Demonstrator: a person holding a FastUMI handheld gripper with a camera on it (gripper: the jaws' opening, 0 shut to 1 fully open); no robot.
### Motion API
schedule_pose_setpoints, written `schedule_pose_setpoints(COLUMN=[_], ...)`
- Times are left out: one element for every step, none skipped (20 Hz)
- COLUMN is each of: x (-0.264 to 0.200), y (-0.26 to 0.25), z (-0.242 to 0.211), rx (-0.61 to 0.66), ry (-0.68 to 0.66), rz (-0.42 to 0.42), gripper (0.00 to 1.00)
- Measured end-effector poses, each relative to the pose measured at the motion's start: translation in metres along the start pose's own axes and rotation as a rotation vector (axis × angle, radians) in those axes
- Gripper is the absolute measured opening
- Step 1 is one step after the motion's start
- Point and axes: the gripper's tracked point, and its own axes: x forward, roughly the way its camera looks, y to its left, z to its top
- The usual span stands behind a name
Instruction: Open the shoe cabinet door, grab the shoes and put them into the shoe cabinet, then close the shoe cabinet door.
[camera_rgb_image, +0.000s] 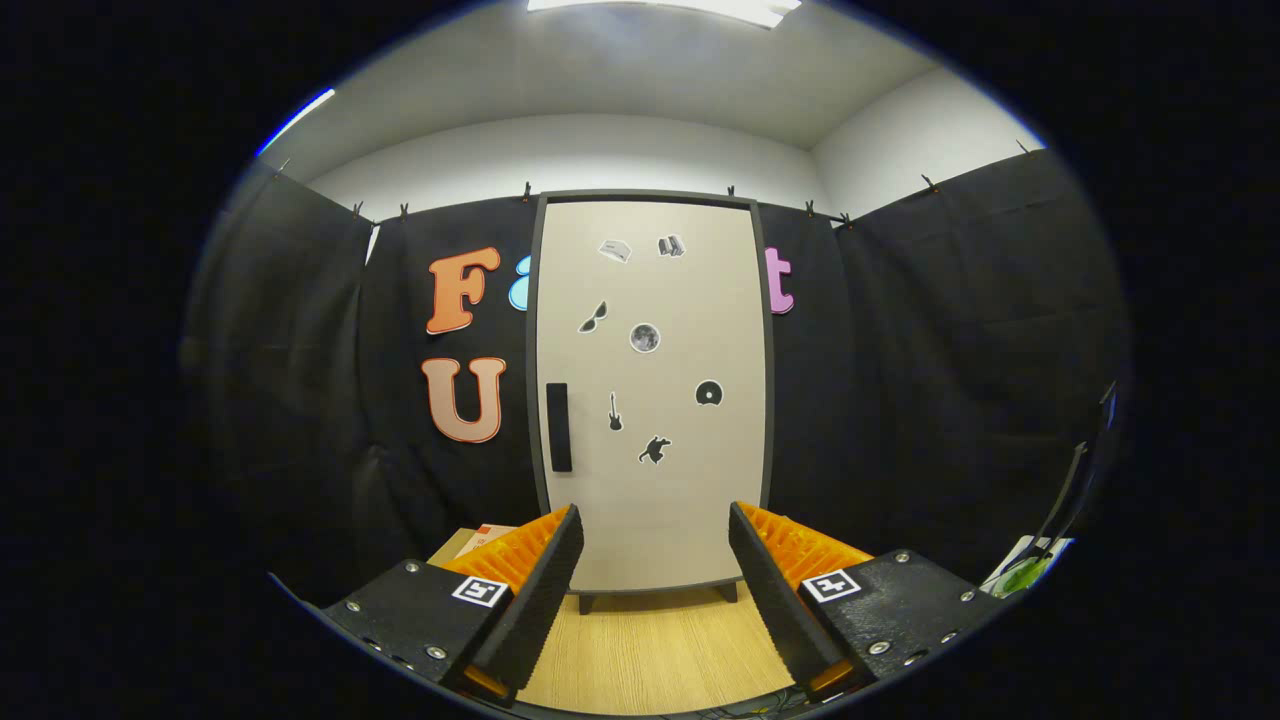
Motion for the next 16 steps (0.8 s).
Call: schedule_pose_setpoints(x=[-0.007,-0.013,-0.017,-0.021,-0.023,-0.026,-0.029,-0.030,-0.031,-0.032,-0.033,-0.033,-0.033,-0.033,-0.033,-0.032], y=[-0.001,-0.001,-0.001,-0.001,0.000,0.002,0.004,0.006,0.008,0.008,0.009,0.010,0.011,0.011,0.011,0.010], z=[0.001,0.002,0.003,0.004,0.006,0.007,0.009,0.011,0.011,0.011,0.012,0.013,0.012,0.012,0.011,0.011], rx=[0.003,0.001,-0.005,-0.016,-0.027,-0.033,-0.034,-0.030,-0.030,-0.031,-0.031,-0.027,-0.026,-0.030,-0.037,-0.044], ry=[-0.004,-0.007,-0.008,-0.010,-0.011,-0.015,-0.019,-0.021,-0.021,-0.021,-0.024,-0.026,-0.025,-0.024,-0.021,-0.019], rz=[0.003,0.005,0.008,0.005,0.003,0.007,0.011,0.016,0.018,0.018,0.019,0.023,0.025,0.026,0.023,0.023], gripper=[0.92,0.93,0.93,0.93,0.93,0.93,0.93,0.93,0.93,0.93,0.93,0.93,0.93,0.93,0.93,0.93])
